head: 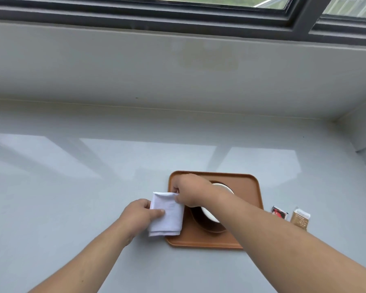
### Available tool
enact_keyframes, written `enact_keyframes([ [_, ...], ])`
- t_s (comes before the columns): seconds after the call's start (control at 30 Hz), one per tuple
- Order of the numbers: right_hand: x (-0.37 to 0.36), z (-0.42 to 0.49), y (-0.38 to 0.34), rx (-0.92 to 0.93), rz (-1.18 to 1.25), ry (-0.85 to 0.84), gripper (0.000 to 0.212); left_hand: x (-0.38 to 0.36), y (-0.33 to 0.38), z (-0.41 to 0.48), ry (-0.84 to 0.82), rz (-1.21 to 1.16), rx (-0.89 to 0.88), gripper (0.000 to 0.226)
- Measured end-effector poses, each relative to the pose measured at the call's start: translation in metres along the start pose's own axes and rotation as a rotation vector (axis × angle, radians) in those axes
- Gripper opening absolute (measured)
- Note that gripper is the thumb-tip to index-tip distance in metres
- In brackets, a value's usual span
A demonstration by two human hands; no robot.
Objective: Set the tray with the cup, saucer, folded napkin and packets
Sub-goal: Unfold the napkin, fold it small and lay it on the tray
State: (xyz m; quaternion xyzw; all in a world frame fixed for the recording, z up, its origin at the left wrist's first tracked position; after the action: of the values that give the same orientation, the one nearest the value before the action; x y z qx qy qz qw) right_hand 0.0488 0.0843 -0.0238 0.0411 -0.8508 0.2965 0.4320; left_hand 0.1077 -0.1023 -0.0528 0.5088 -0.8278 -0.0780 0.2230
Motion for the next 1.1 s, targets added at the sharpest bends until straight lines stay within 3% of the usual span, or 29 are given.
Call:
enact_keyframes([
  [0.23,-0.005,0.005,-0.001,-0.038,-0.226,-0.122,0.012,-0.017,-0.002,0.010,-0.022,0.245,-0.049,0.025],
  [0.37,-0.005,0.009,-0.001,-0.062,-0.286,-0.189,0.013,-0.020,-0.003,0.017,0.101,0.437,-0.120,0.030],
  [0.57,-0.009,0.014,0.004,-0.121,-0.360,-0.207,0.024,-0.020,-0.006,0.023,0.152,0.516,-0.124,0.048],
  [0.9,-0.006,0.008,0.013,-0.234,-0.380,-0.449,0.026,-0.038,0.008,0.019,0.288,0.665,-0.137,0.053],
  [1.1,-0.005,0.013,0.003,-0.121,-0.377,-0.326,0.037,-0.039,0.005,0.020,0.302,0.692,-0.117,0.057],
])
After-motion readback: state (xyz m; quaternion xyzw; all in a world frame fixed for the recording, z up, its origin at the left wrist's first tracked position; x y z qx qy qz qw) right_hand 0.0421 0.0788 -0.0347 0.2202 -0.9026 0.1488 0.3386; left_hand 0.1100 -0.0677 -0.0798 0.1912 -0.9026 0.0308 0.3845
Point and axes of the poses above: each hand's wrist, its own z-axis towards the middle knuckle, its own x-axis out of the back of the hand, y = z × x, the point moved 3 cm from there along z, towards the middle knuckle, and after that the axes turned 14 degrees about x, right-handed, at the moved point
